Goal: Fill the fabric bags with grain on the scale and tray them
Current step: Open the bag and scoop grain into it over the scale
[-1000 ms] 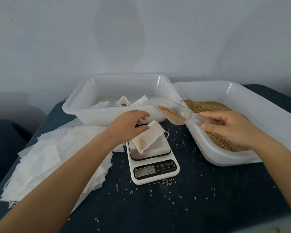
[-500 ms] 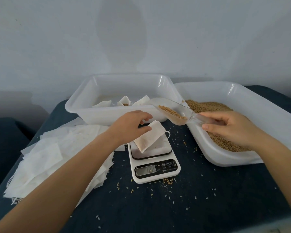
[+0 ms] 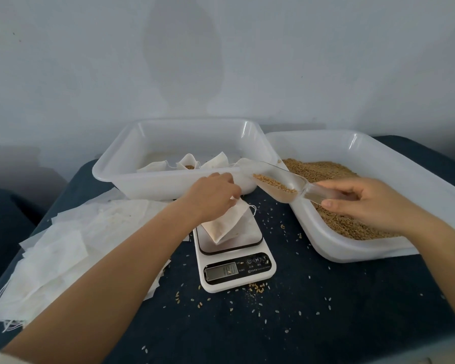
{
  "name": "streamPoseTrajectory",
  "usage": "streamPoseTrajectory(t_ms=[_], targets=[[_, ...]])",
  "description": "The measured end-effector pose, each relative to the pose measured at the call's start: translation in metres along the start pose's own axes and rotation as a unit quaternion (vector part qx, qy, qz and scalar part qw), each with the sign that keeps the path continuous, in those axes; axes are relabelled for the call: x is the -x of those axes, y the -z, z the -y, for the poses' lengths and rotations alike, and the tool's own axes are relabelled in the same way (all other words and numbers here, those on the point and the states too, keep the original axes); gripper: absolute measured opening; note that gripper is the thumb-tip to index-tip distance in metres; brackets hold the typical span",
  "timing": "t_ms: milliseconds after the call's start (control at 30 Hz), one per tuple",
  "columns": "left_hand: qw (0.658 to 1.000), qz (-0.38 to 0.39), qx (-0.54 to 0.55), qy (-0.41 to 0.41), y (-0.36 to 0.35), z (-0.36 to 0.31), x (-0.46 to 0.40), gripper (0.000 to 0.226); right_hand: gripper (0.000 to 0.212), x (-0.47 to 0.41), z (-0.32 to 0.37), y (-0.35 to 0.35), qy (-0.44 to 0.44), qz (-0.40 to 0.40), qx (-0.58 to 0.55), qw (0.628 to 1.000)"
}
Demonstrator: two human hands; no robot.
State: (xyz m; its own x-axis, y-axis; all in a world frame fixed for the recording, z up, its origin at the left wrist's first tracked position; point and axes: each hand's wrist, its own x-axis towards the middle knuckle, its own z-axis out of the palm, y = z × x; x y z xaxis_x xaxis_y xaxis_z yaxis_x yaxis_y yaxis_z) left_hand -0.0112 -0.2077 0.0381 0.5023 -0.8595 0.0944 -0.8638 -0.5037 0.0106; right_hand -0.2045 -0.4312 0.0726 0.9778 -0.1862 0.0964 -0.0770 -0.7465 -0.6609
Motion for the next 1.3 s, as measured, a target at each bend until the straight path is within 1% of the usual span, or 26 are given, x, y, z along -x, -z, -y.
streamPoseTrajectory(t_ms=[133,233,333,567,700,800,833,933,1067,1167,1300], targets=[[0.995,-0.047,0.086,0.016,0.01,0.008,0.018,0.018,0.039,-0.001,0.001,0.01,-0.008,0.035,0.022,0.999],[0.989,-0.08,0.127,-0.005,0.019,0.012,0.033,0.015,0.041,-0.006,0.007,0.015,-0.004,0.069,0.024,0.997],[0.985,-0.101,0.14,-0.027,0.027,0.015,0.043,0.014,0.039,-0.011,0.016,0.019,0.014,0.106,0.042,0.993],[0.985,-0.076,0.137,-0.067,0.039,0.016,0.047,0.018,0.036,-0.024,0.043,0.035,0.02,0.178,0.083,0.98],[0.984,-0.059,0.144,-0.088,0.042,0.012,0.045,0.017,0.043,-0.029,0.063,0.046,0.021,0.214,0.13,0.968],[0.982,-0.06,0.149,-0.098,0.043,0.009,0.045,0.017,0.048,-0.036,0.081,0.053,0.015,0.231,0.168,0.958],[0.982,-0.063,0.148,-0.101,0.043,0.008,0.045,0.017,0.046,-0.039,0.086,0.055,0.01,0.234,0.182,0.955],[0.981,-0.068,0.149,-0.108,0.043,0.005,0.045,0.017,0.031,-0.048,0.101,0.062,-0.005,0.233,0.215,0.948],[0.979,-0.069,0.154,-0.113,0.043,0.004,0.045,0.018,0.022,-0.057,0.117,0.063,-0.005,0.241,0.259,0.935],[0.979,-0.067,0.158,-0.111,0.043,0.005,0.046,0.018,0.019,-0.06,0.122,0.064,-0.012,0.244,0.265,0.933],[0.978,-0.067,0.164,-0.106,0.042,0.007,0.046,0.018,0.021,-0.061,0.125,0.065,-0.015,0.25,0.265,0.931]])
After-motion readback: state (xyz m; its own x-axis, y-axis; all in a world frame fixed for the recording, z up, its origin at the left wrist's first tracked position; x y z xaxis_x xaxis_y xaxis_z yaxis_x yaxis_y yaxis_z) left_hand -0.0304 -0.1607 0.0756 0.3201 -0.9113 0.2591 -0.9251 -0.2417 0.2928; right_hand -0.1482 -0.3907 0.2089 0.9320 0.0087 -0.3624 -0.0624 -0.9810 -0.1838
